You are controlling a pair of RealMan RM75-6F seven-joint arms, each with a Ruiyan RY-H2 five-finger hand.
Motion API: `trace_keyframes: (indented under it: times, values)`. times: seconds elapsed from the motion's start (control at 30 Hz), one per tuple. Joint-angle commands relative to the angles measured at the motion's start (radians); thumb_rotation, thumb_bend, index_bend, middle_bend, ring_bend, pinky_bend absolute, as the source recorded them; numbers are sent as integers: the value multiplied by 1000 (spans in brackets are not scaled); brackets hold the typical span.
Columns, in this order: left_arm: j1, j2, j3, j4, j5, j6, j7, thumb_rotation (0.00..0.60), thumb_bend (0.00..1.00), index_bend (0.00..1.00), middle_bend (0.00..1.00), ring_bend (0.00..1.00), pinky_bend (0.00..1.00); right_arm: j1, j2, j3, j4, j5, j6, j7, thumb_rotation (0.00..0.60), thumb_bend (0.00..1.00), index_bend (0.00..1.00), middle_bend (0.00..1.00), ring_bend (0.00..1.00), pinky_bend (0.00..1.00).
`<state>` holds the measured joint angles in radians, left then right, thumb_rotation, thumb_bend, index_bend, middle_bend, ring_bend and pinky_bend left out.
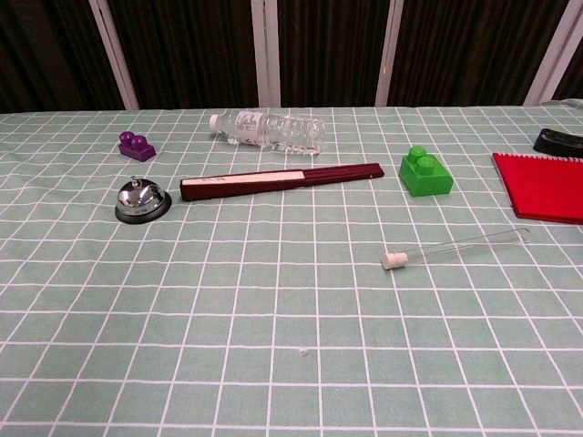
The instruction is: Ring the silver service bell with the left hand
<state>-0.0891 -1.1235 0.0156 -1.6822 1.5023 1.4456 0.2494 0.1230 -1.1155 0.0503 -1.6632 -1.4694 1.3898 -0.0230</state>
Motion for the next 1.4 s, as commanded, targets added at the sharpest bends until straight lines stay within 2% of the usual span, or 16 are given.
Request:
trace_keyframes:
  times: [0.03, 0.53, 0.77, 0.9, 1.07, 1.17, 1.4]
  values:
    - [-1, 0, -1, 0, -1, -2, 1, 600, 162, 0, 0, 0, 0, -1, 1, 0, -1, 2, 0, 2, 600, 289, 0, 0, 0, 0]
    - [-15, -1, -11, 6, -14, -25, 3, 600, 162, 0, 0, 0, 0, -5, 4, 0, 0, 3, 4, 4, 600, 288, 0, 0, 0, 0]
    - [-82, -4, -46, -14, -26, -97, 60, 600, 180, 0, 0, 0, 0, -3, 6, -1, -1, 5, -3, 13, 600, 288, 0, 0, 0, 0]
    - [-140, -17, -79, -28, -34, -150, 120, 600, 249, 0, 0, 0, 0, -1, 7, -1, -2, 2, -5, 18, 600, 288, 0, 0, 0, 0]
    - [-241, -63, -144, -39, -121, -269, 190, 600, 492, 0, 0, 0, 0, 3, 6, -1, -3, 2, -11, 22, 600, 288, 0, 0, 0, 0]
    - [-304, -107, -183, -28, -196, -336, 259, 600, 585, 0, 0, 0, 0, 4, 6, -1, -3, 3, -14, 25, 600, 289, 0, 0, 0, 0]
    - [-417, -206, -223, 18, -353, -436, 408, 600, 639, 0, 0, 0, 0, 5, 10, -1, -6, 5, -20, 40, 600, 289, 0, 0, 0, 0]
